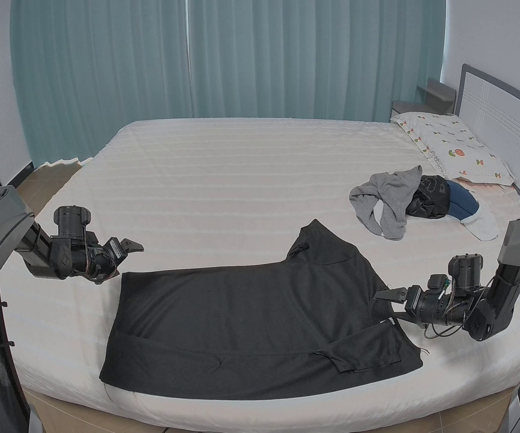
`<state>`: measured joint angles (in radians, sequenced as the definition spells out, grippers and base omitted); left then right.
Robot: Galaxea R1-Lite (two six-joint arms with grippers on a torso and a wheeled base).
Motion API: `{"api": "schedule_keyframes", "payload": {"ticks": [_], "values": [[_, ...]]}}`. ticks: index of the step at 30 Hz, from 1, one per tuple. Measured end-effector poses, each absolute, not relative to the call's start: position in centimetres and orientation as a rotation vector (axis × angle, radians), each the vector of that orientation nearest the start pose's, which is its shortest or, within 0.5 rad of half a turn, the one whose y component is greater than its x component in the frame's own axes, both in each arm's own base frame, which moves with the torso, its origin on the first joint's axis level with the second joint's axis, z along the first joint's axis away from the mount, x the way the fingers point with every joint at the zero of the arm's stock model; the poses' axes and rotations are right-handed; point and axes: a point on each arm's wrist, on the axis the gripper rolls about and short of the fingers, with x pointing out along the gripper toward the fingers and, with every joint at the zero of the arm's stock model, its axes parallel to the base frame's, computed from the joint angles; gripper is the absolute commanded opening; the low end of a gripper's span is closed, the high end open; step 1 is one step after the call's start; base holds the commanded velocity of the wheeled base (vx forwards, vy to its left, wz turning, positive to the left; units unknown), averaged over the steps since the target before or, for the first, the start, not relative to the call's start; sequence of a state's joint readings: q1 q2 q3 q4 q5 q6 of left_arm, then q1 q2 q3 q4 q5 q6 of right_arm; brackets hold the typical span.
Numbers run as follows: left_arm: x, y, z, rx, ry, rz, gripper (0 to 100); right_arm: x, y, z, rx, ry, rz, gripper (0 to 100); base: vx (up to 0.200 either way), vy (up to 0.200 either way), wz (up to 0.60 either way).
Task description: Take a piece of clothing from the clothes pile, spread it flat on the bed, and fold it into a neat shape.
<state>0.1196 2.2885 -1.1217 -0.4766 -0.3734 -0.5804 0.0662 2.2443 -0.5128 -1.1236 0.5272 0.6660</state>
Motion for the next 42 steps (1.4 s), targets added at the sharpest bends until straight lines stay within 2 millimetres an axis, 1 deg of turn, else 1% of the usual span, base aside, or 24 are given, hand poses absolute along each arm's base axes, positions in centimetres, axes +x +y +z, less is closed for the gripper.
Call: {"api": "schedule_keyframes", "payload": {"ticks": [4,11,15,24,25,31,36,37,42], "values": [[41.5,4.4,2.0,-0.694,0.707,-0.080,100,31.2,3.4,-0.6,0.760,0.754,0.371,100,0.000,0.000,0.00],[42.0,5.1,0.6,-0.687,0.677,-0.088,100,31.0,3.6,-0.8,0.759,0.764,0.374,100,0.000,0.000,0.00],[42.0,5.2,-0.3,-0.689,0.688,-0.083,100,31.0,3.7,-0.9,0.759,0.768,0.374,100,0.000,0.000,0.00],[42.1,5.5,-1.2,-0.693,0.689,-0.075,100,31.1,3.8,-1.0,0.758,0.768,0.378,100,0.000,0.000,0.00],[42.1,5.5,-1.2,-0.694,0.689,-0.075,0,31.1,3.8,-1.0,0.758,0.769,0.378,100,0.000,0.000,0.00],[42.2,5.6,-1.6,-0.696,0.692,-0.071,0,31.5,3.9,-0.8,0.754,0.754,0.384,100,0.000,0.000,0.00],[42.1,5.6,-1.7,-0.695,0.696,-0.069,0,32.5,4.0,-0.3,0.744,0.716,0.383,100,0.000,0.000,0.00],[42.0,5.6,-1.8,-0.696,0.701,-0.065,0,33.2,4.2,0.0,0.735,0.695,0.384,100,0.000,0.000,0.00],[41.5,5.6,-2.0,-0.695,0.701,-0.055,0,35.1,5.0,0.5,0.711,0.670,0.361,100,0.000,0.000,0.00]]}}
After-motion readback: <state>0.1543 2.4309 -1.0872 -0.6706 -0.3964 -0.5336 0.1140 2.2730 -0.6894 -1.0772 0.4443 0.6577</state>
